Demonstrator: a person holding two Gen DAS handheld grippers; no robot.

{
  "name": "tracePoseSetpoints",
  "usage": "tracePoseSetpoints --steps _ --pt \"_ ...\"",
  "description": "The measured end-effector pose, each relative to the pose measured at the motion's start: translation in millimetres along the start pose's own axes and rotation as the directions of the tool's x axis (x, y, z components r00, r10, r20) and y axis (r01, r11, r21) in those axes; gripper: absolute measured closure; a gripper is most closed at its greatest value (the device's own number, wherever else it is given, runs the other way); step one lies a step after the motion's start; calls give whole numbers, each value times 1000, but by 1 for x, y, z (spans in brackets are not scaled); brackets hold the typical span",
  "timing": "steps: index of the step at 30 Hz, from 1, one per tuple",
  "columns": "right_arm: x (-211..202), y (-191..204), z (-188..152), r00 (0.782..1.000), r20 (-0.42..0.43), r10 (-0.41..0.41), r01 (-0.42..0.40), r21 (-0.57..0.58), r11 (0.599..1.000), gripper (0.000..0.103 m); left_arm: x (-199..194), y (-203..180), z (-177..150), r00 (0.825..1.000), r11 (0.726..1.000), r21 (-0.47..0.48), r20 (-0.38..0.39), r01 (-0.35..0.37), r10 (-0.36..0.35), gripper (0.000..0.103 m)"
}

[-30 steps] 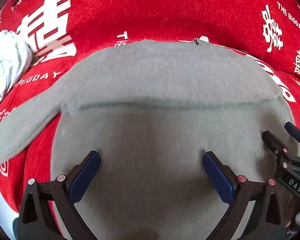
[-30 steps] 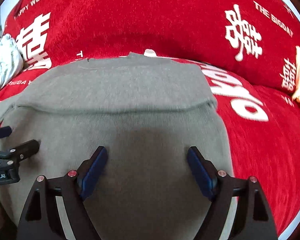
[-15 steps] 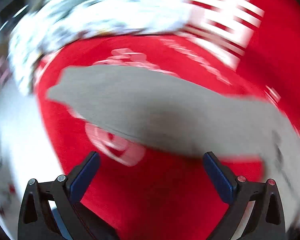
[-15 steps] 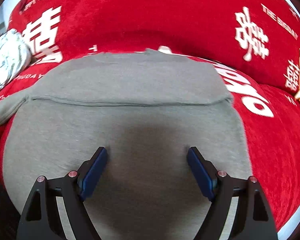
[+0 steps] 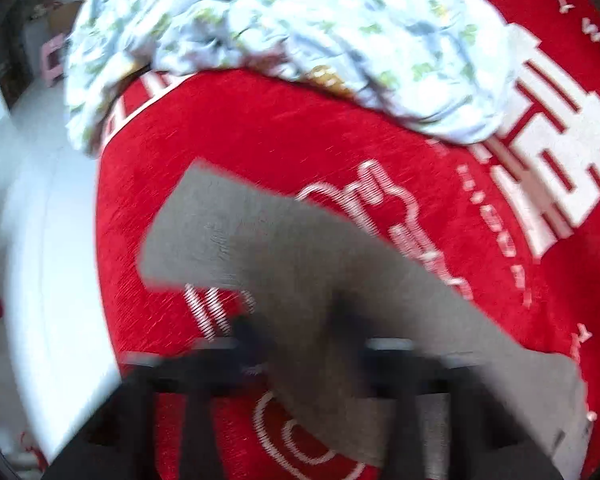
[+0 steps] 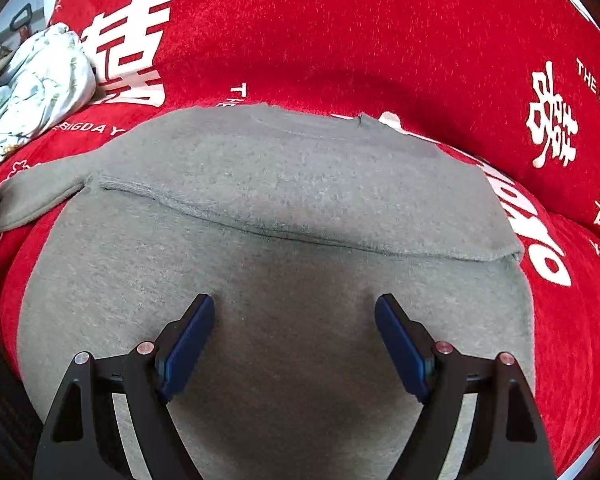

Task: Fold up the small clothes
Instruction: 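Move the left tool to the other sleeve cuff and grasp it, then carry the held sleeve with the left tool across the sweater body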

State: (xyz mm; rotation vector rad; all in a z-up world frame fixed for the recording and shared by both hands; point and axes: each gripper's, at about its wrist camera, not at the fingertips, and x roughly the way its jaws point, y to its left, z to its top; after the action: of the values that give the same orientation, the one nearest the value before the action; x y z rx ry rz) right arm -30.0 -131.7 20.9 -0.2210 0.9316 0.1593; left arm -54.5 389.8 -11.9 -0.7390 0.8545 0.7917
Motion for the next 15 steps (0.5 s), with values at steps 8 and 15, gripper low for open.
tracePoseSetpoints --steps 8,15 --pt "2 -12 10 1000 3 -2 2 34 999 18 -12 -3 -2 996 996 50 55 -73 71 93" --pt "12 -5 18 1000 1 26 -26 31 999 18 -48 -47 -12 993 983 176 118 -52 31 93"
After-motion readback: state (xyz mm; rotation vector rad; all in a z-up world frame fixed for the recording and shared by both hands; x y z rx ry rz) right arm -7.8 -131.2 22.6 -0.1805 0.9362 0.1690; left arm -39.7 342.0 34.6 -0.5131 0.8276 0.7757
